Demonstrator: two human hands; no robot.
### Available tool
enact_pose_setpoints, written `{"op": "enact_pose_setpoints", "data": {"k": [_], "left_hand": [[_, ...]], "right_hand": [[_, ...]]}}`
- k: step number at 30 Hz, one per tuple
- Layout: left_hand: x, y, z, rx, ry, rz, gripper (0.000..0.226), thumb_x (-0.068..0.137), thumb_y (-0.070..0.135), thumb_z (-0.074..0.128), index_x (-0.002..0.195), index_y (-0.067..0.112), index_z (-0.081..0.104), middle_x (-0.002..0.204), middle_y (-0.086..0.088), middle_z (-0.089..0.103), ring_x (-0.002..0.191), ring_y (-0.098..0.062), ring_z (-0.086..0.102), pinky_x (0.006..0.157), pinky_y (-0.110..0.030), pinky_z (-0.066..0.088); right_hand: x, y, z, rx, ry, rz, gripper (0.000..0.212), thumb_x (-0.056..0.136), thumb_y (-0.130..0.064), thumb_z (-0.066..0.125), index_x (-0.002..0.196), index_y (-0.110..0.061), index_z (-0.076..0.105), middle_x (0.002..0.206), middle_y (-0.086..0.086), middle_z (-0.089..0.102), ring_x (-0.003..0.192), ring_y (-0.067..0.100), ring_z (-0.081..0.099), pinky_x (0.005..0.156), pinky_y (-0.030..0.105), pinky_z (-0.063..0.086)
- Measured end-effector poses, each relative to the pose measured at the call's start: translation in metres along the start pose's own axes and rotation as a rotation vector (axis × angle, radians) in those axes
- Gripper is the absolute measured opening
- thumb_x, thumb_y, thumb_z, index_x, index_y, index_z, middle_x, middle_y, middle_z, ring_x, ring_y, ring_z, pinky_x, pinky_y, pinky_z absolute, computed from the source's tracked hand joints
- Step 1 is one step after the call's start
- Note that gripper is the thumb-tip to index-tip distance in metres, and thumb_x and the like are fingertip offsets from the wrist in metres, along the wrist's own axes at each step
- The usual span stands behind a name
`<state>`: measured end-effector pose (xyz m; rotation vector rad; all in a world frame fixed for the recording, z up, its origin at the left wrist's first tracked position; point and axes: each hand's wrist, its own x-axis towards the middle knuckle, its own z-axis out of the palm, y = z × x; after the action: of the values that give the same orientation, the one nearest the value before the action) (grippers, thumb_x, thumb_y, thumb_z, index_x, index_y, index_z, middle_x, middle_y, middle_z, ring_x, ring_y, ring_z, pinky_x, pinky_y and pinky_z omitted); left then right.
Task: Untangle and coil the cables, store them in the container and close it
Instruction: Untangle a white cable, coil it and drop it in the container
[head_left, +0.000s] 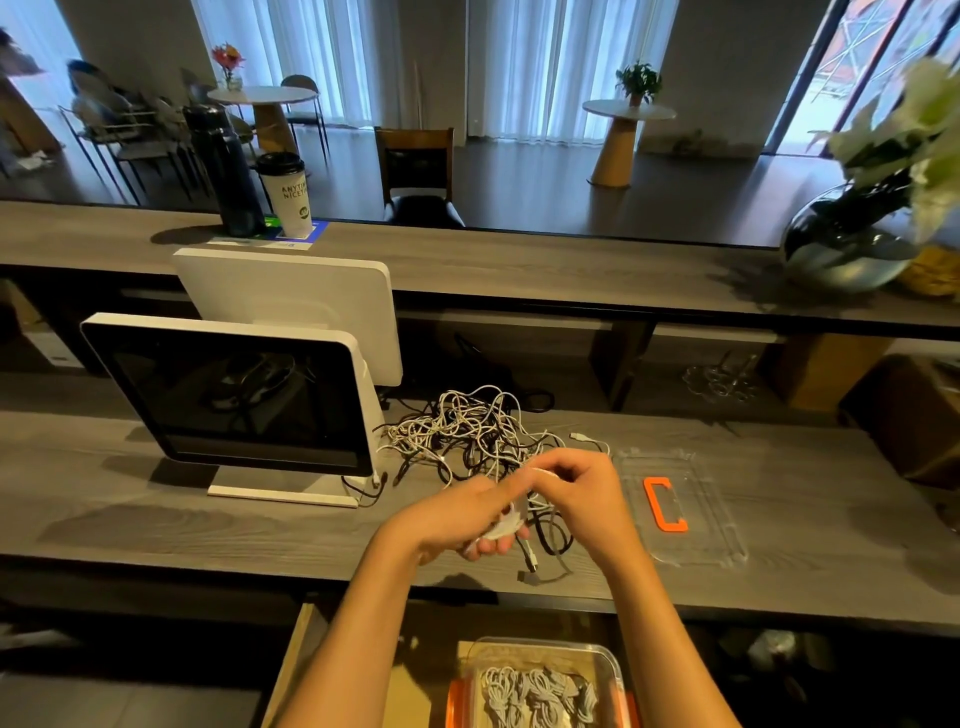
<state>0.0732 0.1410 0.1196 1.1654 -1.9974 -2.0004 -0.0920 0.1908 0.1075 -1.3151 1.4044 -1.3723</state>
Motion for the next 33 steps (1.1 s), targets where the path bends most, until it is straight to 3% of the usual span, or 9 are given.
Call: {"op": "enact_pose_setpoints", "data": {"k": [3,7,12,16,18,21,24,28,33], "left_hand": [[-0.003,-0.003,-0.004,-0.084,-0.161,0.083,0.036,0.096,0.047,0.059,0.087,0.013,0.065,0.068,0.000,0.056,0.050,-0.006,0.043,0.042,-0.013,0.034],[-0.004,-0.007,-0.005,-0.363,-0.105,0.191,0.038,0.102,0.040,0.047,0.084,0.012,0.065,0.067,-0.005,0.057,0.048,-0.008,0.046,0.043,-0.016,0.037],[0.003,-0.002,0.000,-0.199,0.348,0.185,0.051,0.107,0.037,0.036,0.090,0.001,0.067,0.069,-0.011,0.064,0.055,-0.019,0.058,0.051,-0.027,0.050],[0.011,-0.001,-0.008,-0.400,0.722,0.158,0.047,0.108,0.030,0.038,0.101,-0.006,0.066,0.077,-0.018,0.071,0.062,-0.026,0.070,0.057,-0.032,0.060],[0.013,0.001,-0.009,-0.551,0.791,0.190,0.042,0.108,0.026,0.038,0.104,-0.006,0.066,0.089,-0.021,0.073,0.076,-0.028,0.074,0.067,-0.035,0.063],[0.012,0.003,-0.009,-1.015,0.706,0.336,0.044,0.109,0.032,0.033,0.112,-0.001,0.062,0.107,-0.020,0.072,0.099,-0.031,0.072,0.087,-0.044,0.058],[0.009,0.005,-0.021,-1.354,0.682,0.395,0.047,0.109,0.037,0.032,0.105,0.000,0.061,0.091,-0.014,0.072,0.086,-0.027,0.072,0.083,-0.042,0.056],[0.008,0.001,-0.025,-1.116,0.879,0.320,0.042,0.109,0.033,0.035,0.096,0.003,0.061,0.067,-0.007,0.059,0.054,-0.015,0.057,0.052,-0.027,0.050],[0.015,-0.004,-0.016,-0.688,0.986,0.305,0.040,0.107,0.031,0.038,0.088,0.007,0.063,0.064,-0.004,0.055,0.050,-0.012,0.045,0.042,-0.023,0.037]], "right_hand": [[0.000,0.004,-0.003,0.035,0.053,0.039,0.009,0.078,-0.010,0.080,0.074,-0.004,0.075,0.065,0.016,0.063,0.060,0.021,0.048,0.055,0.029,0.039],[0.000,0.007,-0.002,0.077,0.024,0.093,0.015,0.089,-0.012,0.069,0.079,-0.003,0.075,0.063,0.016,0.056,0.056,0.017,0.047,0.051,0.025,0.040],[0.000,0.010,-0.002,0.039,-0.053,0.196,0.019,0.095,-0.017,0.065,0.089,-0.001,0.074,0.051,-0.001,0.045,0.043,0.011,0.035,0.038,0.022,0.028],[-0.002,0.015,-0.006,-0.026,-0.077,0.212,0.027,0.095,-0.018,0.064,0.087,0.007,0.072,0.051,-0.003,0.043,0.049,0.012,0.035,0.043,0.017,0.027],[-0.003,0.013,-0.007,-0.037,-0.090,0.187,0.023,0.095,-0.019,0.064,0.088,-0.002,0.077,0.053,-0.005,0.043,0.050,0.008,0.033,0.047,0.017,0.028],[-0.004,0.009,-0.008,-0.039,-0.132,0.170,0.018,0.095,-0.019,0.065,0.091,-0.009,0.079,0.056,-0.003,0.047,0.051,0.006,0.035,0.048,0.016,0.030],[-0.005,0.010,-0.009,-0.040,-0.151,0.179,0.015,0.094,-0.019,0.066,0.092,-0.012,0.079,0.061,0.004,0.051,0.054,0.014,0.038,0.049,0.019,0.032],[-0.006,0.010,-0.008,-0.078,-0.154,0.178,0.009,0.090,-0.016,0.070,0.090,-0.013,0.079,0.066,0.001,0.062,0.064,0.022,0.046,0.057,0.024,0.040],[-0.005,0.000,-0.005,-0.108,-0.226,0.127,0.012,0.092,-0.012,0.069,0.089,-0.004,0.077,0.063,-0.003,0.059,0.058,0.009,0.046,0.055,0.020,0.038]]}}
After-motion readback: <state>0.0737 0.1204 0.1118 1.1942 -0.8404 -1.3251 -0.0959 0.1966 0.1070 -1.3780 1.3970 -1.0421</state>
